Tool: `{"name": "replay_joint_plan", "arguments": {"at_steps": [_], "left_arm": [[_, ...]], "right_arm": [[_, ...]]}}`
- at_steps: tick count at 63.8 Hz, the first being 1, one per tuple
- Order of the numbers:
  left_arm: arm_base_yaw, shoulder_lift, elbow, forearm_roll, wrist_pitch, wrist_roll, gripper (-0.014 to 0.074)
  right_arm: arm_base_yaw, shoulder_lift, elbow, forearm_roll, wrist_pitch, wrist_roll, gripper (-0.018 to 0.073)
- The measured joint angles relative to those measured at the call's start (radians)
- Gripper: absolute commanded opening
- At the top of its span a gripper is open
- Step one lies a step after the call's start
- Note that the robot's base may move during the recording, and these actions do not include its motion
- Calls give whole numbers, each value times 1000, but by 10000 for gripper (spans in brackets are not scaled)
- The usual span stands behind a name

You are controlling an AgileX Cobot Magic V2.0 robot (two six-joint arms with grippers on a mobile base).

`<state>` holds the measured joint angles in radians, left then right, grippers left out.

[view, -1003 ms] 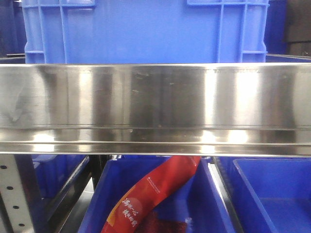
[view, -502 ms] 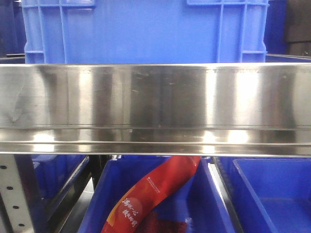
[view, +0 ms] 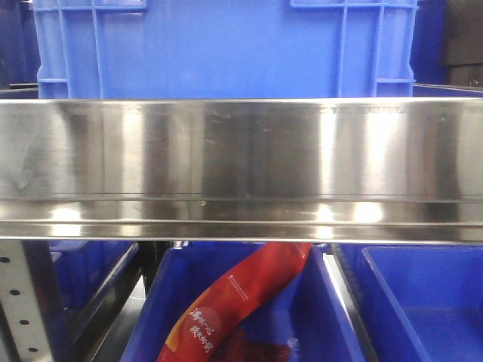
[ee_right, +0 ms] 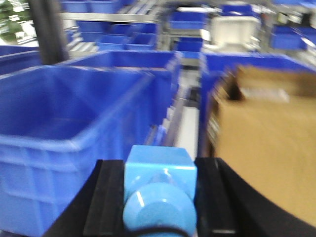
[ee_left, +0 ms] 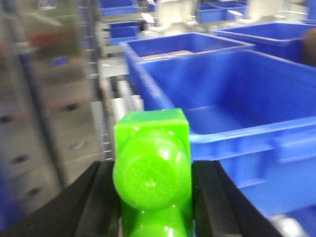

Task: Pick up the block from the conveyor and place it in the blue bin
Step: 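Move both held blocks over the open blue bin, then open both grippers to drop the blocks into the blue bin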

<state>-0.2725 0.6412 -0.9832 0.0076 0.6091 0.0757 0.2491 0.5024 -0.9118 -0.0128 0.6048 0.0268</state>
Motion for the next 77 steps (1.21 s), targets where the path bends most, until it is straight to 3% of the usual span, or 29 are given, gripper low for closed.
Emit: {"name": "replay_joint_plan", "arguments": {"at_steps": [14, 26, 42, 49, 57, 64, 77], "left_arm": [[-136, 178, -160, 0, 3, 0, -111], [-162, 386, -358, -55, 27, 0, -111], [-165, 670, -591, -89, 115, 0, -111], [-165, 755, -619, -92, 126, 0, -106], [-165, 825, -621, -94, 149, 0, -41], [-165, 859, -621, -99, 161, 0, 79], [-165, 872, -621, -100, 164, 0, 462]], "right_arm": [[170, 272, -258, 0, 4, -47, -154], [305, 527, -490, 0, 50, -63, -154], [343, 800, -626, 13, 115, -65, -154], [344, 865, -630, 13, 121, -65, -154], [344, 914, -630, 13, 124, -65, -141], [344, 942, -630, 13, 124, -67, -35], [344, 955, -630, 13, 126, -67, 428]]}}
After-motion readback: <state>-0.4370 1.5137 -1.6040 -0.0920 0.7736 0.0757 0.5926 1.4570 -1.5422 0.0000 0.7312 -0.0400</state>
